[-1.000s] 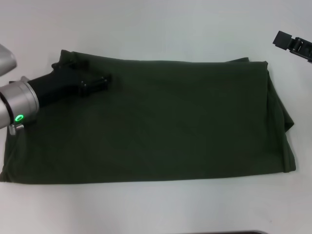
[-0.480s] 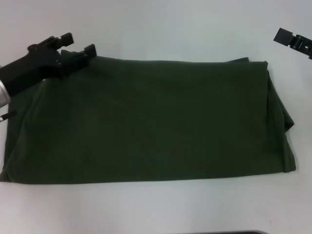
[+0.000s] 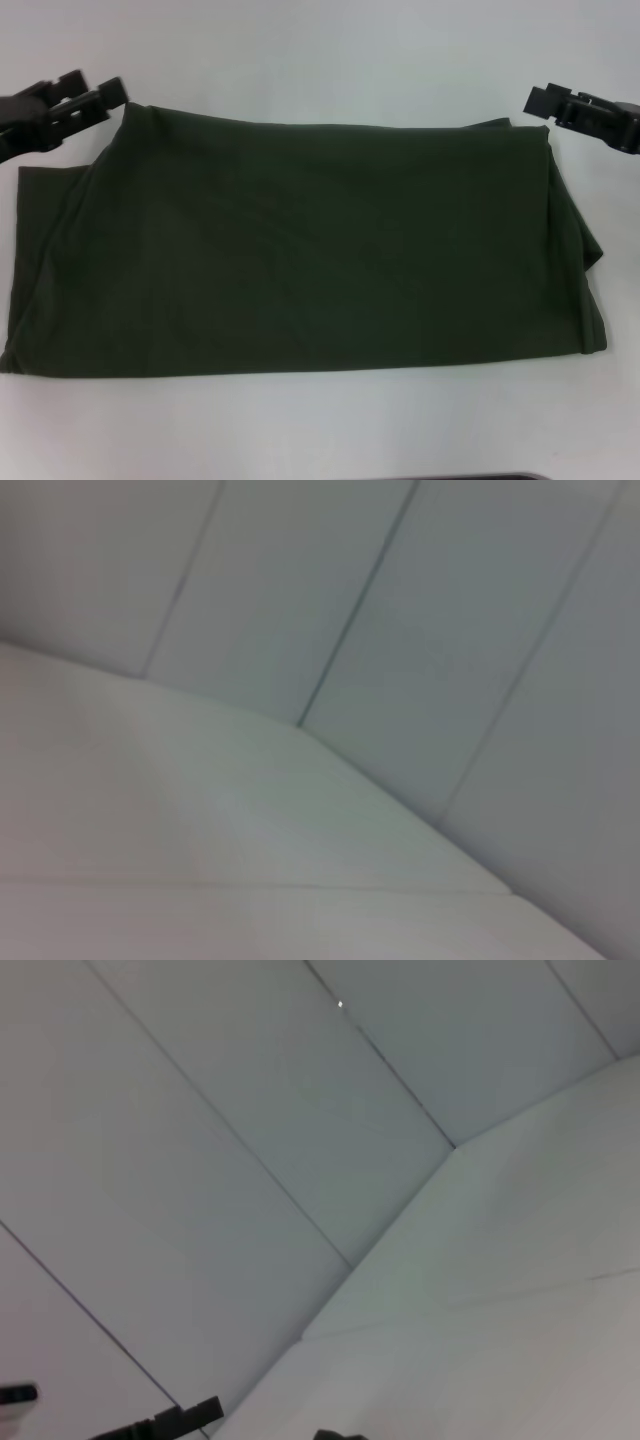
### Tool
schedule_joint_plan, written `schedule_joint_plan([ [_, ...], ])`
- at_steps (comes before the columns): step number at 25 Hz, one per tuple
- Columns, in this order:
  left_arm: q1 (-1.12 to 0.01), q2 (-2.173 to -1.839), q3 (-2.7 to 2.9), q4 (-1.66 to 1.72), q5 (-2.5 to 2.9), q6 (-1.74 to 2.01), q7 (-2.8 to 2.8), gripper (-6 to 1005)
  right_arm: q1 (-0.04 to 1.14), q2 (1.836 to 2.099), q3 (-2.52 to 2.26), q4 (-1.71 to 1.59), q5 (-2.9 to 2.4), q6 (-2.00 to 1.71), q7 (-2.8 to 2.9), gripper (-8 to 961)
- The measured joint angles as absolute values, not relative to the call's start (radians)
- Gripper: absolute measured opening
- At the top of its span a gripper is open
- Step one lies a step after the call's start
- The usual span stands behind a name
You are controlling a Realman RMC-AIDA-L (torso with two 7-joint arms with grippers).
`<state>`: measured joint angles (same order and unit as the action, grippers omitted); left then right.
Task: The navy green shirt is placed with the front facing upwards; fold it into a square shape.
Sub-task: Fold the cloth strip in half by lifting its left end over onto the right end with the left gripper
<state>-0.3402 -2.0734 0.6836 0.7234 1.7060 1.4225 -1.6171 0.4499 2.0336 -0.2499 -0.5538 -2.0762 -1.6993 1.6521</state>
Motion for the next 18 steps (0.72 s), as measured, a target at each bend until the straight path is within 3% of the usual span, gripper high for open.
schedule_joint_plan([
  [7,-0.328,-2.043,0.649,0.724,1.774,1.408,-1.723,818,0.498,2.006,-0.315,-0.560,-2.077,-1.664,1.635,916],
  [18,-0.287,-2.044,0.572,0.726,1.803,1.413,-1.734,821,0.522,1.995,-0.315,-0.605,-2.041,-1.666,1.623,916],
])
